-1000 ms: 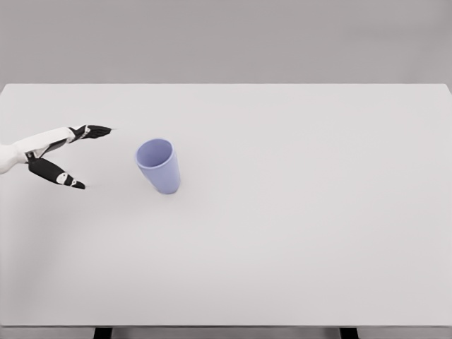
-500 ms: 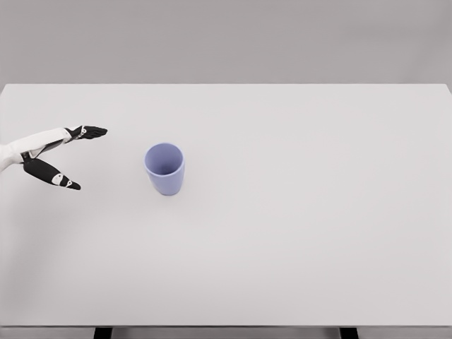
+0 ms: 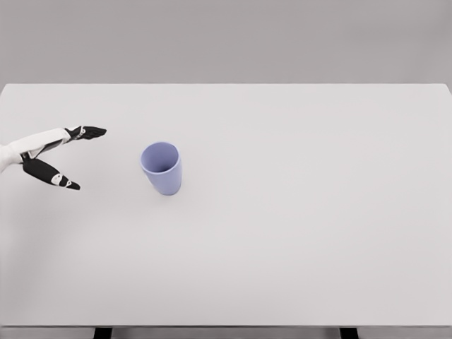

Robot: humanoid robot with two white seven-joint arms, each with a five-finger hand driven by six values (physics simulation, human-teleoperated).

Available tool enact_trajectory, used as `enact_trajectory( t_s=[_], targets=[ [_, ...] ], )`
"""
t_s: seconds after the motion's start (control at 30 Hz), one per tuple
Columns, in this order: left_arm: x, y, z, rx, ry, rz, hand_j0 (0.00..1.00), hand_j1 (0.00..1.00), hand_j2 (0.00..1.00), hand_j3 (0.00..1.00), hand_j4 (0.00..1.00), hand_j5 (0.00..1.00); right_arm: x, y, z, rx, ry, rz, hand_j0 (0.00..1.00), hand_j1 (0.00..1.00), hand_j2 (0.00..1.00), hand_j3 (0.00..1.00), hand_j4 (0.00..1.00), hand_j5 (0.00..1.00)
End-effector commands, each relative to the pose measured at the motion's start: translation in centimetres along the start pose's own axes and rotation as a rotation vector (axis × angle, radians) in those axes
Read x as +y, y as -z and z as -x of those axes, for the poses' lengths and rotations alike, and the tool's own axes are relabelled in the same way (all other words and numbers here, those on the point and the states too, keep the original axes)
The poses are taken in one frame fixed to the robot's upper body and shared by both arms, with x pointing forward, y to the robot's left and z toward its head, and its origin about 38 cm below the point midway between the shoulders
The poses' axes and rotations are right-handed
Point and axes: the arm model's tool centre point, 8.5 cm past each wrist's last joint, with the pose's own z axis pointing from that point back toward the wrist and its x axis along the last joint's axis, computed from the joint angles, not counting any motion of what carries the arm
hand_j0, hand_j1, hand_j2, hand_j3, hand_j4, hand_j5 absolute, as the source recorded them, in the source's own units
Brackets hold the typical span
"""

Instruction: Flip the cup with left arm and place it on the table

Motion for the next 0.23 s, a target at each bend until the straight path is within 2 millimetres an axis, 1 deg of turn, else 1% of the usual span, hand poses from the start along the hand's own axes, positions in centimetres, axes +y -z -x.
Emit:
enact_trajectory(
  t_s=[0.0,0.2],
  targets=[
    [0.12,-0.08,0.00,-0.001,-0.006,-0.007,1.00,1.00,1.00,1.00,1.00,1.00,0.00,0.00,0.00,0.000,0.000,0.000,1.00,1.00,1.00,1.00,1.00,1.00],
    [0.15,-0.17,0.06,0.003,-0.004,-0.007,1.00,1.00,1.00,1.00,1.00,1.00,0.00,0.00,0.00,0.000,0.000,0.000,1.00,1.00,1.00,1.00,1.00,1.00]
  ],
)
